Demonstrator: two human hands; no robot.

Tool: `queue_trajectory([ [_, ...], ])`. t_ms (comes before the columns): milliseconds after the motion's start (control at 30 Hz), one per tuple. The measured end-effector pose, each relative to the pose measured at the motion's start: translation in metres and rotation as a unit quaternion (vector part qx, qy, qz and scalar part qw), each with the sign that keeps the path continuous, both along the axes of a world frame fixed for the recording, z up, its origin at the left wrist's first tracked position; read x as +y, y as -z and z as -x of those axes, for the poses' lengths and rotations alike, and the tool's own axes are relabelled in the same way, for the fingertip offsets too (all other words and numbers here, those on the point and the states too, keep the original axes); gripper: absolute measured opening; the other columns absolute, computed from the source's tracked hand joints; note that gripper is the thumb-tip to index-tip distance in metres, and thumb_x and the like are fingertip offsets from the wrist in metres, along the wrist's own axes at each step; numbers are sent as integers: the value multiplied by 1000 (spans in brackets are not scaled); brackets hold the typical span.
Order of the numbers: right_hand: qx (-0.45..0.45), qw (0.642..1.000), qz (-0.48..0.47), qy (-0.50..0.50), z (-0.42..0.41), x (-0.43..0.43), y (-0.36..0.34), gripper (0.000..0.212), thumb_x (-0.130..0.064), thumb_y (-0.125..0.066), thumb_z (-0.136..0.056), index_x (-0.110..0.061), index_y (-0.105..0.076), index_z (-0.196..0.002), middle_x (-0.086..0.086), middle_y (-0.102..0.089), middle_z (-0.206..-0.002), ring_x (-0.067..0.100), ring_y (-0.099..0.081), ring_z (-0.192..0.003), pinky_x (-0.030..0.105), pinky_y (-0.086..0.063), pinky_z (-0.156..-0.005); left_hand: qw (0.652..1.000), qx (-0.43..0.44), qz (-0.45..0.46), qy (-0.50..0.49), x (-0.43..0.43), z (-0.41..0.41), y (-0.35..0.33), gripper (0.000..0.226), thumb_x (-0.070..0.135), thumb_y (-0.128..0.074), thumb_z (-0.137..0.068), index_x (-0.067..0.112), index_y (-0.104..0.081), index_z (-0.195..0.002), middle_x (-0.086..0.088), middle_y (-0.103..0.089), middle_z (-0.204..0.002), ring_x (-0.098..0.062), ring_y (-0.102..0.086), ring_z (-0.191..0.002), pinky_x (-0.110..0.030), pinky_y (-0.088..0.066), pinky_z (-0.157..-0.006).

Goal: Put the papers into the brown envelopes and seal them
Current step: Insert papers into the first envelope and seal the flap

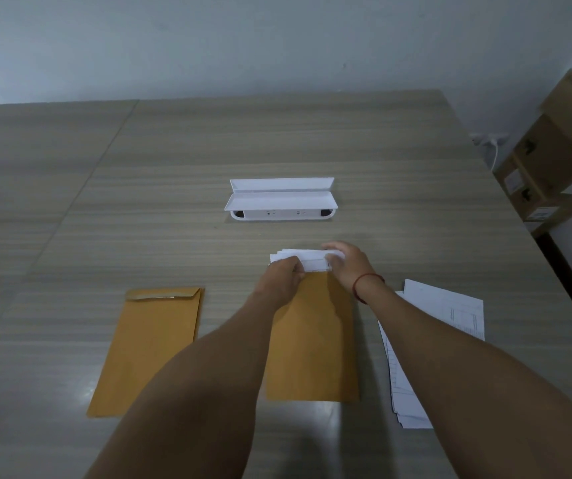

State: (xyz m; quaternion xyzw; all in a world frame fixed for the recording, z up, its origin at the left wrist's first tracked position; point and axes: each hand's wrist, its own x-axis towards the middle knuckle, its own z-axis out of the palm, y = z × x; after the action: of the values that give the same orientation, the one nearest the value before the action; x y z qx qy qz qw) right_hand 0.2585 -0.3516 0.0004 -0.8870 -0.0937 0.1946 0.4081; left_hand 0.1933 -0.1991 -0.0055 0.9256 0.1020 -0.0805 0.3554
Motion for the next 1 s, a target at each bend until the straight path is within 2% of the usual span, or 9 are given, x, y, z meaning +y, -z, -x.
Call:
queue_trajectory([
  [133, 14, 994, 82, -67, -1, -1, 6, 31, -12, -45, -98, -19, -67, -120, 5, -65, -126, 25, -59, -117, 39, -46, -103, 1000, -4, -15, -12, 3, -1, 1, 8, 5, -54, -90, 3, -61, -90, -15, -63, -98, -28, -56, -95, -30, -40, -78],
  [233, 4, 982, 153, -110, 2, -1, 8, 38, -9, -40, -98, -24, -64, -124, 3, -64, -126, 27, -57, -117, 42, -45, -103, 999, -16, -37, -10, 1, 2, 6, 10, 7, -56, -90, 1, -63, -92, -16, -58, -110, -27, -52, -107, -29, -41, -89],
  [367, -10, 983, 150, -103, 8, -4, 8, 31, -16, -37, -99, -34, -57, -116, 0, -61, -126, 29, -52, -117, 45, -46, -99, 992, -36, -117, 6, -1, 4, 4, 19, 18, -55, -94, 7, -65, -106, -8, -48, -124, -25, -44, -117, -37, -39, -101],
  [500, -7, 983, 149, -111, 8, -3, 5, 21, -27, -48, -95, -31, -64, -108, -3, -66, -118, 25, -56, -115, 41, -44, -102, 984, -41, -175, 17, 0, 6, 0, 21, 24, -49, -97, 15, -63, -109, 1, -52, -125, -19, -41, -124, -33, -30, -102],
  [600, -2, 980, 155, -127, 7, -3, 3, 14, -37, -58, -89, -30, -65, -99, -5, -68, -109, 23, -58, -107, 39, -46, -99, 984, -35, -176, 12, -1, 6, 1, 19, 23, -46, -96, 16, -61, -105, 1, -57, -119, -17, -44, -121, -32, -28, -98],
  [700, -2, 978, 160, -134, 6, -3, 2, 17, -34, -64, -87, -28, -67, -103, -5, -68, -111, 21, -59, -108, 37, -44, -102, 986, -30, -166, 9, 0, 6, -1, 17, 22, -46, -97, 15, -60, -104, -1, -58, -115, -17, -49, -115, -32, -28, -95],
  [900, -50, 962, 210, -167, 6, -5, -1, 28, -12, -49, -94, -26, -67, -111, -5, -69, -112, 20, -59, -113, 35, -34, -107, 987, -13, -162, 4, -2, 5, -1, 15, 22, -47, -96, 17, -60, -101, -1, -67, -104, -19, -55, -106, -32, -27, -92],
  [1000, -54, 956, 233, -172, 6, -6, -2, 36, -4, -44, -93, -23, -69, -112, -1, -67, -109, 24, -58, -110, 35, -37, -104, 989, 1, -146, 8, -5, 5, 0, 15, 21, -47, -96, 18, -61, -100, 1, -67, -105, -18, -54, -107, -33, -27, -93],
])
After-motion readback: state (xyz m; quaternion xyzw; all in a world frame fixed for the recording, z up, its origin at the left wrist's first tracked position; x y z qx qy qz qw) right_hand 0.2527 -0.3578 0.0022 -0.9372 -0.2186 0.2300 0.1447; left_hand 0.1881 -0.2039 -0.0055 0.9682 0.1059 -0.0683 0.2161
